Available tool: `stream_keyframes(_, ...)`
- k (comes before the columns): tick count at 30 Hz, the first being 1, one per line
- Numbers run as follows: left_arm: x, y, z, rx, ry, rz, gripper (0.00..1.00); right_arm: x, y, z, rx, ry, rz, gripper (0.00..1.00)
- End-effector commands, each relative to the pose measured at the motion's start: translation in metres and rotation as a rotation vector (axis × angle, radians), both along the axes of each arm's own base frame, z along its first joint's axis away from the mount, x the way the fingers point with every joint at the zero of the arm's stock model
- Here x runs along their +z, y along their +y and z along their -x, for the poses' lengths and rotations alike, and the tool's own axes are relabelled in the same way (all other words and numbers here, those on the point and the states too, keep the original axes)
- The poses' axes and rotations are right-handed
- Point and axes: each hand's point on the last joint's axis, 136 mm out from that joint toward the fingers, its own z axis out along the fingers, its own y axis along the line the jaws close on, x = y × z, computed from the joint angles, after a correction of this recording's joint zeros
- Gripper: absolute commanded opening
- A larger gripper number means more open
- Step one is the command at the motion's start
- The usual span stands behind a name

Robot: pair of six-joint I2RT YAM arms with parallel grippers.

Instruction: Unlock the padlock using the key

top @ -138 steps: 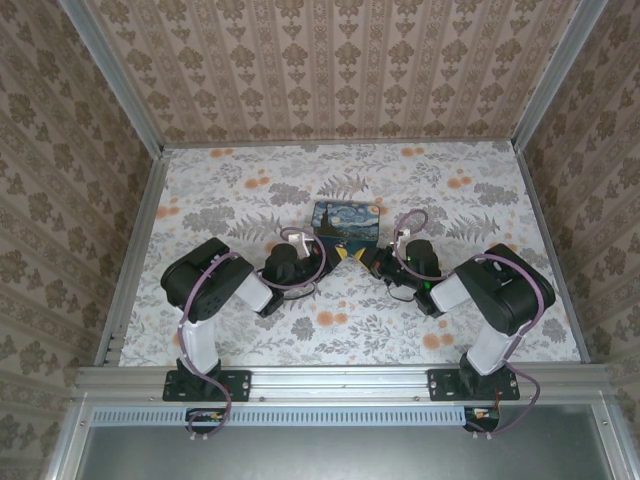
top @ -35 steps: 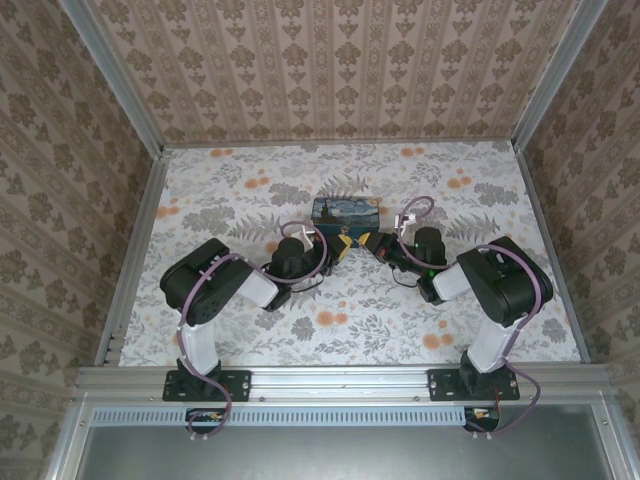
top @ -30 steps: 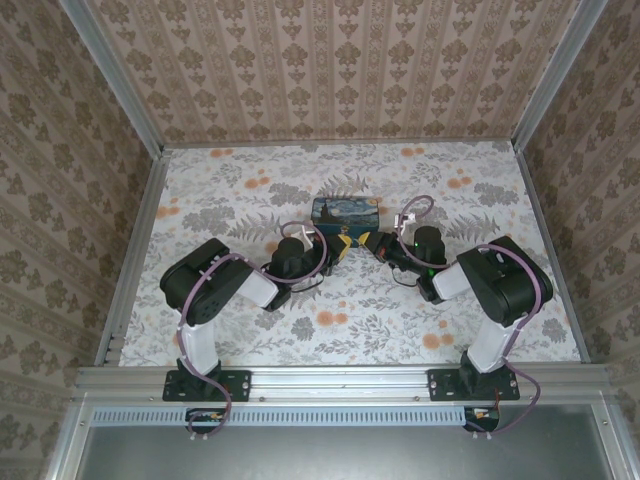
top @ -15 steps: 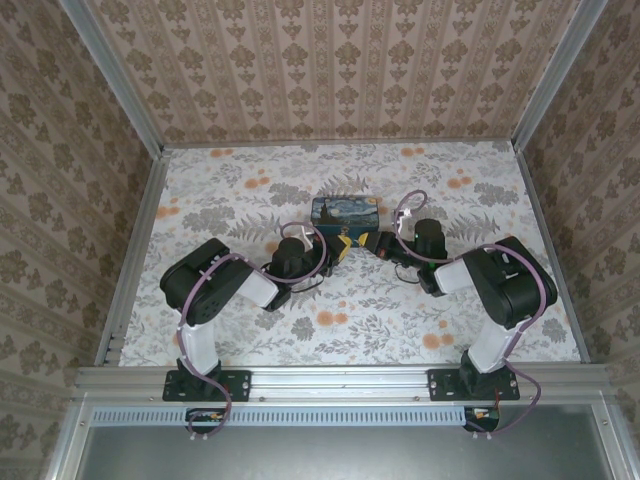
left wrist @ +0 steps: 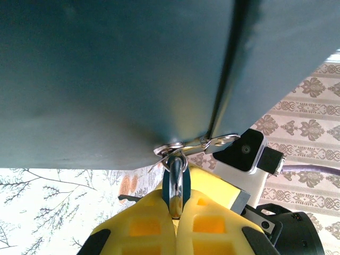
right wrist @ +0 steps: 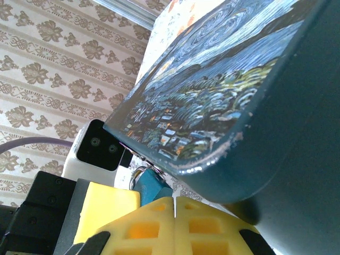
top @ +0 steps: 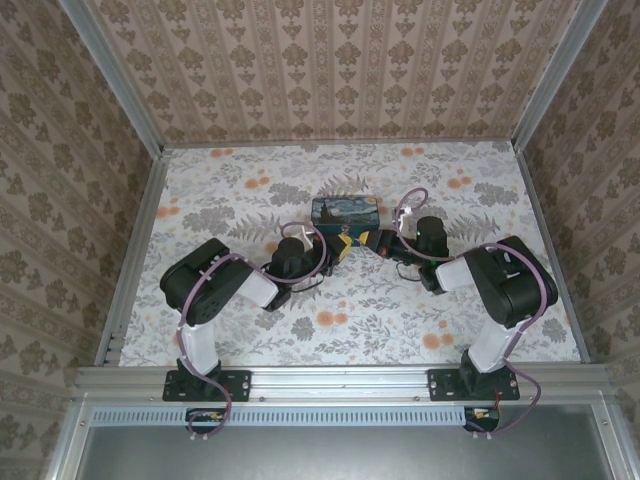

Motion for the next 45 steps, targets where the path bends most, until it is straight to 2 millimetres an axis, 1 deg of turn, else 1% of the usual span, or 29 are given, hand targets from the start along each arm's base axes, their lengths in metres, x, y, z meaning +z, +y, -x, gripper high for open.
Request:
stream_keyframes(1,0.053,-0.038,0.058,-0.294,-0.086,0.134,0.0,0.033,0.01,-0.01,0.02,-0.105,-0.075,0.0)
stream_keyframes(3,0.057,-0.039,0.057,-0.289,-0.088,0.142,0.0,0.037,0.012,-0.006,0.015,-0.072,-0.148,0.0)
stream_keyframes(8,0.062,-0.041,0.054,-0.281,-0.058,0.169,0.0,0.027,0.009,-0.002,-0.04,0.043,-0.227,0.0)
stream_keyframes(14,0.074,-0.041,0.053,-0.275,-0.046,0.202,0.0,0.022,0.012,0.003,-0.035,0.074,-0.225,0.0)
stream_keyframes(20,0.075,-0.039,0.053,-0.261,-0.023,0.214,0.0,0.022,0.014,0.004,-0.021,0.07,-0.196,0.0)
stream_keyframes(26,0.069,-0.039,0.052,-0.255,-0.01,0.203,0.0,0.023,0.016,0.004,-0.007,0.063,-0.162,0.0)
stream_keyframes(28,0.067,-0.041,0.052,-0.261,-0.011,0.201,0.0,0.032,0.027,0.006,0.018,0.072,-0.196,0.0)
stream_keyframes(30,0.065,-0.044,0.053,-0.272,-0.01,0.196,0.0,0.049,0.048,0.012,0.069,0.062,-0.241,0.0)
stream_keyframes(31,0.063,-0.045,0.052,-0.275,-0.008,0.194,0.0,0.055,0.056,0.014,0.087,0.057,-0.247,0.0)
stream_keyframes(32,0.061,-0.047,0.053,-0.279,-0.004,0.191,0.0,0.057,0.061,0.014,0.087,0.057,-0.237,0.0)
stream_keyframes(35,0.055,-0.048,0.054,-0.284,-0.003,0.18,0.0,0.05,0.058,0.01,0.042,0.078,-0.199,0.0)
stream_keyframes(40,0.041,-0.045,0.054,-0.272,0.007,0.15,0.0,0.044,0.058,0.007,0.027,0.103,-0.213,0.0)
stream_keyframes(43,0.031,-0.042,0.051,-0.253,0.003,0.125,0.0,0.038,0.056,0.006,0.009,0.123,-0.209,0.0)
stream_keyframes(45,0.026,-0.04,0.047,-0.239,-0.03,0.097,0.0,0.032,0.053,0.004,-0.019,0.153,-0.209,0.0)
